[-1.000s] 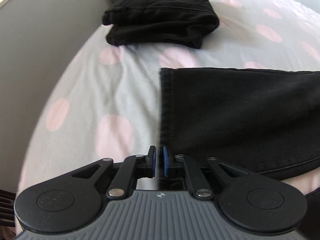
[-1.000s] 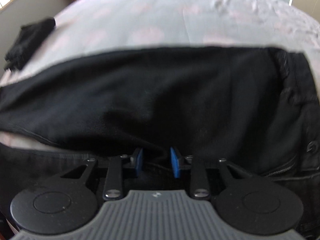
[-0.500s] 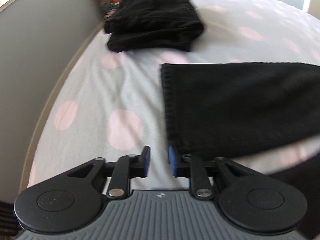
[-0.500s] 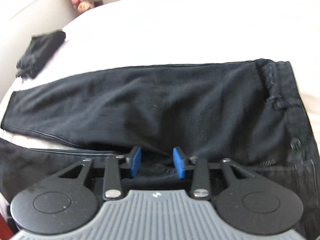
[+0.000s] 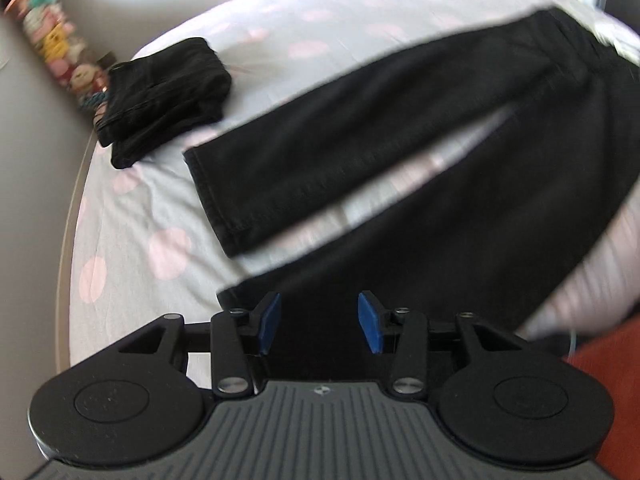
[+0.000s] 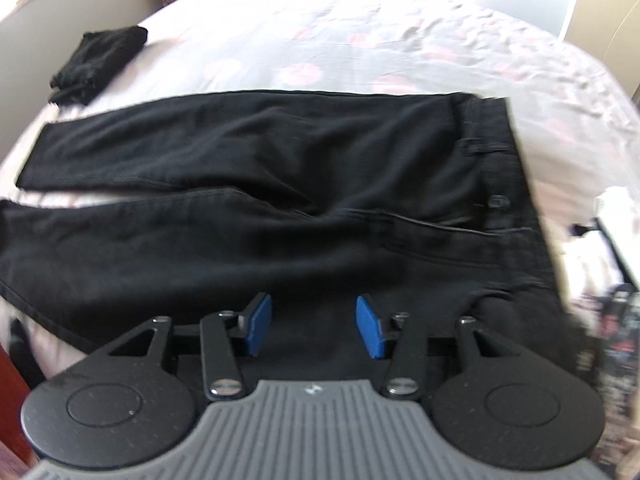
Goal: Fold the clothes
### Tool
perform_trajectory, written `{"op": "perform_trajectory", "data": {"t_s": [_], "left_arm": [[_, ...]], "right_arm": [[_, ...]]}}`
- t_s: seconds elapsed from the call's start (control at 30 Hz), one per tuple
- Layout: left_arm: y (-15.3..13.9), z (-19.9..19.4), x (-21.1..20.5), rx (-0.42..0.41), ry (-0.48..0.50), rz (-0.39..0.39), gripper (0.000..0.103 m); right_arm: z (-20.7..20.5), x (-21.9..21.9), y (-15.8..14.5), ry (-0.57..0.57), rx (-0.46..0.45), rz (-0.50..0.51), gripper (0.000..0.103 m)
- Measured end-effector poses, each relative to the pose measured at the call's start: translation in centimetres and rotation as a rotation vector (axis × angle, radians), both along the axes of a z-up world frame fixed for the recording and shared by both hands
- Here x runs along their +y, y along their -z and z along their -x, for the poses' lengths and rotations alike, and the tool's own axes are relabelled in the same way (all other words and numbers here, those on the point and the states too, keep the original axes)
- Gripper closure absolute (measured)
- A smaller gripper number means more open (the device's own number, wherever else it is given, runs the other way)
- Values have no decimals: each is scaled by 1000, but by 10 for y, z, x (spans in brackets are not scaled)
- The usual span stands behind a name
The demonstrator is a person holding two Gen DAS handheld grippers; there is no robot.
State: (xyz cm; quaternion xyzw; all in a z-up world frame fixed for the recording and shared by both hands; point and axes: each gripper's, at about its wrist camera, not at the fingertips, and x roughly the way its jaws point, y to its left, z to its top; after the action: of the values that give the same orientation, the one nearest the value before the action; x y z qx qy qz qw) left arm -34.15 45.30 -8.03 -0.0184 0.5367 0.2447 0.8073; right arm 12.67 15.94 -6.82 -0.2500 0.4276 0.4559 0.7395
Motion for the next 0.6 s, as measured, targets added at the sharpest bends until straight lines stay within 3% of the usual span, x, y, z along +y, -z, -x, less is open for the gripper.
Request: {"op": "perform_trajectory", "data": {"t_s": [0.23,0.3,0.43,0.6], "left_arm": [[33,16,-25,127,185,-57,51],[43,18,-29,167,249,-56,45],[61,25,-33,248,350,-24,45],[83,29,-33,312,439,-48,43]], "right_arm": [[12,-39,-14,-98,-170,86,52],[14,-45,-14,-112,-192,118,51],[15,-57,-12,-84,-189,135,48],[17,-61,-5,-79,-193,169,43]]}}
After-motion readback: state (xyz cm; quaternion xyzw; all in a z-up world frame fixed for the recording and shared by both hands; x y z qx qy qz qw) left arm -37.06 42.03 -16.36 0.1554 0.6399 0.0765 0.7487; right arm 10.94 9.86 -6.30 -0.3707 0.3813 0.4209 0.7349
